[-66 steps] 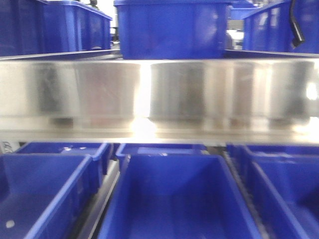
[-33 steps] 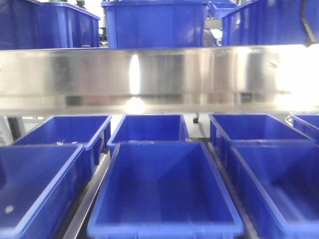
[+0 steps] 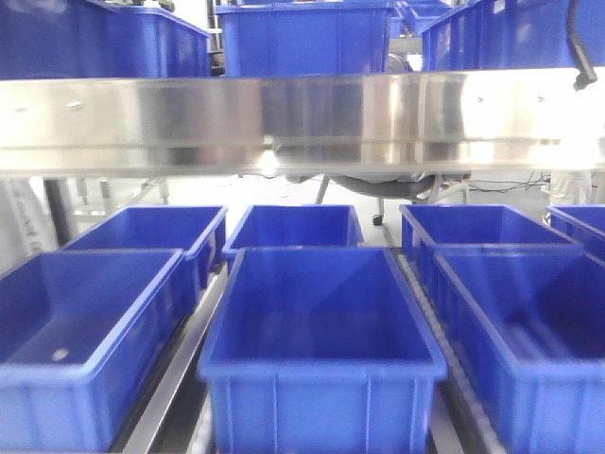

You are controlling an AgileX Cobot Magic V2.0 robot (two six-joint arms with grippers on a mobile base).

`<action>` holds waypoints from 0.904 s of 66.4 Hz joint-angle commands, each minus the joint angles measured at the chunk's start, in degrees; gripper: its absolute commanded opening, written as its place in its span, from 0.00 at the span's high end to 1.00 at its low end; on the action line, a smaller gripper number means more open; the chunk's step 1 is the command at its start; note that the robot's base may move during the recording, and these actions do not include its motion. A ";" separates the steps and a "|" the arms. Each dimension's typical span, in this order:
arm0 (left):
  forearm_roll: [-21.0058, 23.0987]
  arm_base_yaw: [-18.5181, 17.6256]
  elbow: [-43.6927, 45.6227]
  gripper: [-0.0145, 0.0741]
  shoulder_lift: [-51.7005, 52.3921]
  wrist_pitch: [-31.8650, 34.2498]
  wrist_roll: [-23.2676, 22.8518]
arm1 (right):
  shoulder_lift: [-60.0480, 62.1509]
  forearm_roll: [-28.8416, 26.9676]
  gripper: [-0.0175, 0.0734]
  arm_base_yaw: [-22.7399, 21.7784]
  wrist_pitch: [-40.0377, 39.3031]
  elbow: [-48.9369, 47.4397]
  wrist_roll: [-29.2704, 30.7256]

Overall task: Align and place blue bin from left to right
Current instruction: 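Hold the blue bin with both grippers while the base backs away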

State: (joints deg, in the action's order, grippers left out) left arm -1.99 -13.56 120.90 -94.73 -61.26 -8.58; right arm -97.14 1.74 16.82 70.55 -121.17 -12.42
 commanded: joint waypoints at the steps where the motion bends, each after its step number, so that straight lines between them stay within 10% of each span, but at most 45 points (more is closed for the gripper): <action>1: 1.15 -0.39 1.01 0.96 1.73 4.06 0.80 | 1.02 2.23 0.88 -0.24 -3.66 -0.87 -1.03; 60: 1.15 -0.39 1.01 0.96 1.73 4.06 0.80 | 1.02 2.23 0.88 -0.24 -3.66 -0.87 -1.03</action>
State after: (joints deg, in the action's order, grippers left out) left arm -2.11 -13.56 120.90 -94.73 -61.26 -8.58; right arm -97.14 1.64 16.82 70.55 -121.17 -12.42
